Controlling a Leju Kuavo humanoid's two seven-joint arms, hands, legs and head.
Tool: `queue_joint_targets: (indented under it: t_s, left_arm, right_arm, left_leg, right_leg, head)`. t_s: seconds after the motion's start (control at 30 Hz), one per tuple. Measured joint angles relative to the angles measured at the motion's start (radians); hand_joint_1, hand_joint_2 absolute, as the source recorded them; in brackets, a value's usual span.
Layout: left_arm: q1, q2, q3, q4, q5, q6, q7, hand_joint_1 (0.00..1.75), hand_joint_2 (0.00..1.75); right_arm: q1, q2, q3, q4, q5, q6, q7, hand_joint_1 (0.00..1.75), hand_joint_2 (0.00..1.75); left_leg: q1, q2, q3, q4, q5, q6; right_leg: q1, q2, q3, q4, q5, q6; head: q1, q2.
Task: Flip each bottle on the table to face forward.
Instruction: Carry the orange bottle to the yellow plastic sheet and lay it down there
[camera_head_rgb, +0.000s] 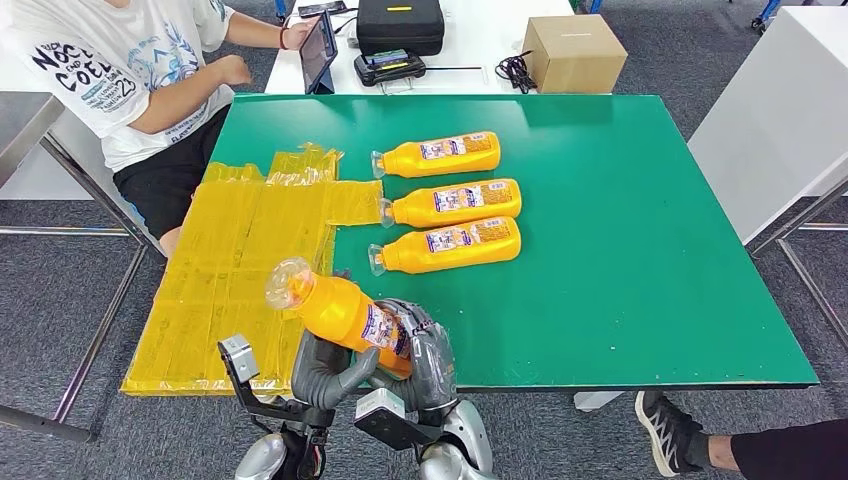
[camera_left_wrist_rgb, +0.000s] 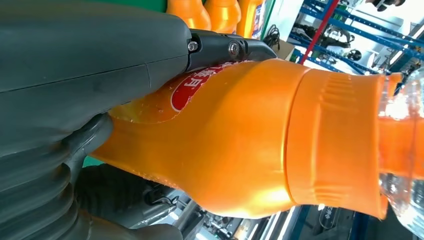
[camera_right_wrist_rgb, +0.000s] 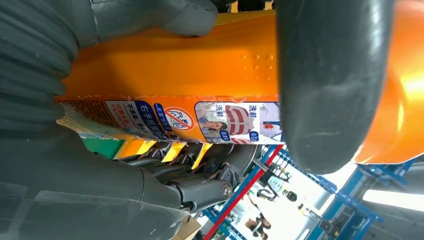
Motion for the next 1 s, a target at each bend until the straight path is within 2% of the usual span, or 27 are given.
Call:
queue_joint_targets:
  t_s: [0.73,0.77,0.87,0.9,1.0]
  left_arm:
    - [0.0,0.0,0.025,0.012,-0.014,0.018,-0.014,0.02,1.75]
    - [0.0,0.0,0.025,0.012,-0.014,0.018,-0.016,0.4,1.75]
    - [0.002,0.0,0.029,0.012,-0.015,0.019,-0.027,1.69,1.75]
    - [0.003,0.0,0.031,0.012,-0.015,0.02,-0.031,1.75,1.75]
    - [0.006,0.0,0.04,0.012,-0.014,0.024,-0.042,1.75,1.75]
  right_arm:
    - [-0.017,0.0,0.03,0.03,-0.001,0.044,0.003,1.75,1.75]
    - [-0.017,0.0,0.03,0.03,-0.001,0.046,0.003,1.75,1.75]
    - [-0.02,0.001,0.031,0.035,-0.002,0.066,0.004,1.75,1.75]
    - [-0.022,0.002,0.031,0.038,-0.002,0.074,0.005,1.75,1.75]
    - [-0.026,0.004,0.031,0.049,-0.002,0.088,0.004,1.75,1.75]
  left_leg:
    - [0.0,0.0,0.0,0.0,0.0,0.0]
    - [0.0,0.0,0.0,0.0,0.0,0.0]
    - [0.0,0.0,0.0,0.0,0.0,0.0]
    - [0.0,0.0,0.0,0.0,0.0,0.0]
    - [0.0,0.0,0.0,0.0,0.0,0.0]
  right_leg:
    - [0.0,0.0,0.0,0.0,0.0,0.0]
    - [0.0,0.0,0.0,0.0,0.0,0.0]
    - [0.0,0.0,0.0,0.0,0.0,0.0]
    - [0.0,0.0,0.0,0.0,0.0,0.0]
    - [0.0,0.0,0.0,0.0,0.0,0.0]
  head:
    - [0.0,0.0]
    - [0.0,0.0]
    - [0.0,0.0]
    - [0.0,0.0]
    - [0.0,0.0]
